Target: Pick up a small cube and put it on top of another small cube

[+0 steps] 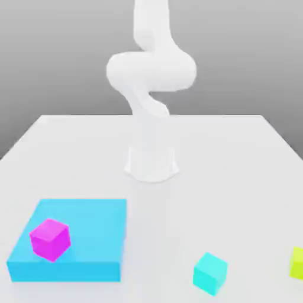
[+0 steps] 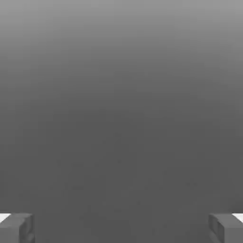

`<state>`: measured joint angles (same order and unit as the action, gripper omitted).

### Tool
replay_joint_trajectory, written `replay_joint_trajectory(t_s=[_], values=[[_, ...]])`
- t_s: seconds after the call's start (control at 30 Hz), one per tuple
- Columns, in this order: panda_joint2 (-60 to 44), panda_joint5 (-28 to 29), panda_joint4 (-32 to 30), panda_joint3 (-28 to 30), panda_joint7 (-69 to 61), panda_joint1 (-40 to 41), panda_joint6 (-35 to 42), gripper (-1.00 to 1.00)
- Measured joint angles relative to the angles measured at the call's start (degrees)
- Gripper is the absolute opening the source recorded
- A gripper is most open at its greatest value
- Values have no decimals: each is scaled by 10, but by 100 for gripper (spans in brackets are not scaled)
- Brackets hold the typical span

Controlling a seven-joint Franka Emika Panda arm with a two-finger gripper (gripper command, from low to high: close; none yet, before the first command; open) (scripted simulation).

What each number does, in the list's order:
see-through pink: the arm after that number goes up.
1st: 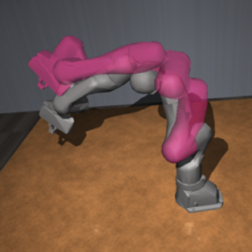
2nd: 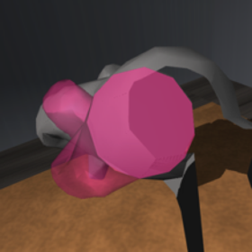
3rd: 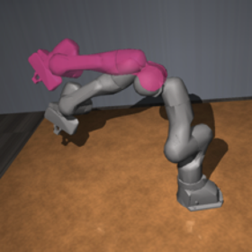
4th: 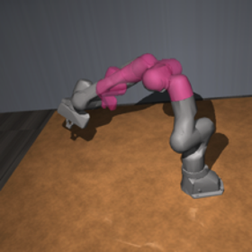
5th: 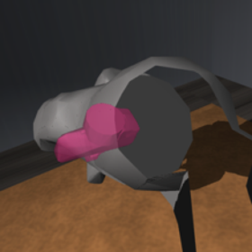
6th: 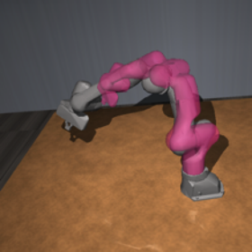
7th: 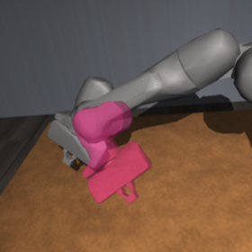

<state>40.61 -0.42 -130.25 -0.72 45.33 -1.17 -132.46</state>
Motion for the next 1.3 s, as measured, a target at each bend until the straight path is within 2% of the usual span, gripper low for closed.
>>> replay_joint_trajectory(t_s=[0.5, 1.13, 1.27, 1.3], values=[[-314, 3, 92, -67, -10, -58, -41, 0], [-715, 97, 209, -104, 38, -185, -88, 0], [-798, 115, 232, -92, 48, -206, -130, 0], [-815, 118, 237, -88, 50, -210, -142, -100]])
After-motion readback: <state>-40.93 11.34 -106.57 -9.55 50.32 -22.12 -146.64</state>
